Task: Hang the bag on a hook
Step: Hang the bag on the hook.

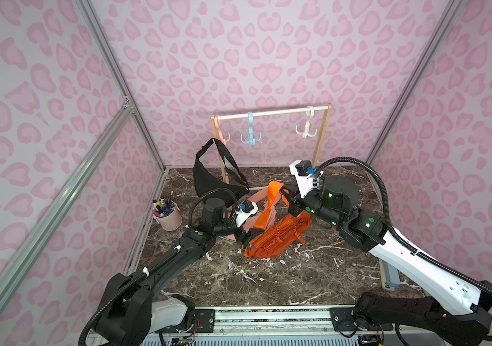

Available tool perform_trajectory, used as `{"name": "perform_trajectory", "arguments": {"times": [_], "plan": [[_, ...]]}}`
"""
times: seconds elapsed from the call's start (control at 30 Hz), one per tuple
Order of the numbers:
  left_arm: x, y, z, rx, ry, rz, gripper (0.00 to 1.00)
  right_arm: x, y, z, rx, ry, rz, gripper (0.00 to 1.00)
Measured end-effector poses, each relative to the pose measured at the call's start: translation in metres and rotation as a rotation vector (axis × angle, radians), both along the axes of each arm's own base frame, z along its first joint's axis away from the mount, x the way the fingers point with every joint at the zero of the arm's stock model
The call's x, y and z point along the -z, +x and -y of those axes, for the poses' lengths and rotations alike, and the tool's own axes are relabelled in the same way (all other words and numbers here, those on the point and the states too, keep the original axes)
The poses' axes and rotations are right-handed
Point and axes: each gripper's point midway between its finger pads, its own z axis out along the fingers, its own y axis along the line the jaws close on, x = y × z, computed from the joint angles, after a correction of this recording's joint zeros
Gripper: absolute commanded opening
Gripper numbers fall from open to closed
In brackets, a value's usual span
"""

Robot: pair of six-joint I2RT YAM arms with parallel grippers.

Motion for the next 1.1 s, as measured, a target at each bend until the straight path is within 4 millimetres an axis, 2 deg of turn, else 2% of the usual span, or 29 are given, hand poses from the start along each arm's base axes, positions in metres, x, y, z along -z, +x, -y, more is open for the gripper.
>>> {"name": "perform_trajectory", "arguments": {"times": [0.07,0.17,0.23,0.27,0.33,0.4,0.57,0.7,0.83,0.93,1.1], "plan": [[0.003,0.0,0.005,0.02,0.002,-0.014,0.63,-0.001,-0.002,-0.001,-0.006,0.003,-0.001,0.0],[0.006,-0.004,0.013,0.058,0.001,-0.026,0.36,-0.002,-0.003,0.0,-0.008,0.008,0.002,0.0],[0.009,-0.003,0.013,0.056,0.012,-0.033,0.25,-0.004,-0.003,0.0,-0.007,0.012,0.001,0.0],[0.008,-0.002,0.013,0.051,0.019,-0.03,0.2,-0.004,-0.003,0.001,-0.005,0.012,0.002,0.0],[-0.002,0.001,0.01,0.034,0.033,-0.012,0.04,-0.008,-0.002,0.002,0.007,0.014,0.008,0.0],[-0.022,0.003,0.007,0.021,0.039,0.041,0.04,-0.016,0.001,0.006,0.032,0.022,0.022,0.0],[-0.084,0.013,-0.008,-0.068,0.031,0.174,0.03,-0.038,0.012,0.014,0.095,0.044,0.054,0.0],[-0.118,0.022,-0.025,-0.182,0.028,0.279,0.03,-0.049,0.027,0.014,0.137,0.036,0.053,0.0],[-0.137,0.06,-0.053,-0.398,0.063,0.341,0.03,-0.059,0.059,0.027,0.224,0.036,0.056,0.0],[-0.154,0.089,-0.075,-0.536,0.065,0.355,0.03,-0.048,0.085,0.036,0.282,0.014,0.021,0.0],[-0.177,0.127,-0.1,-0.697,0.044,0.35,0.03,-0.03,0.118,0.034,0.322,-0.025,-0.021,0.0]]}}
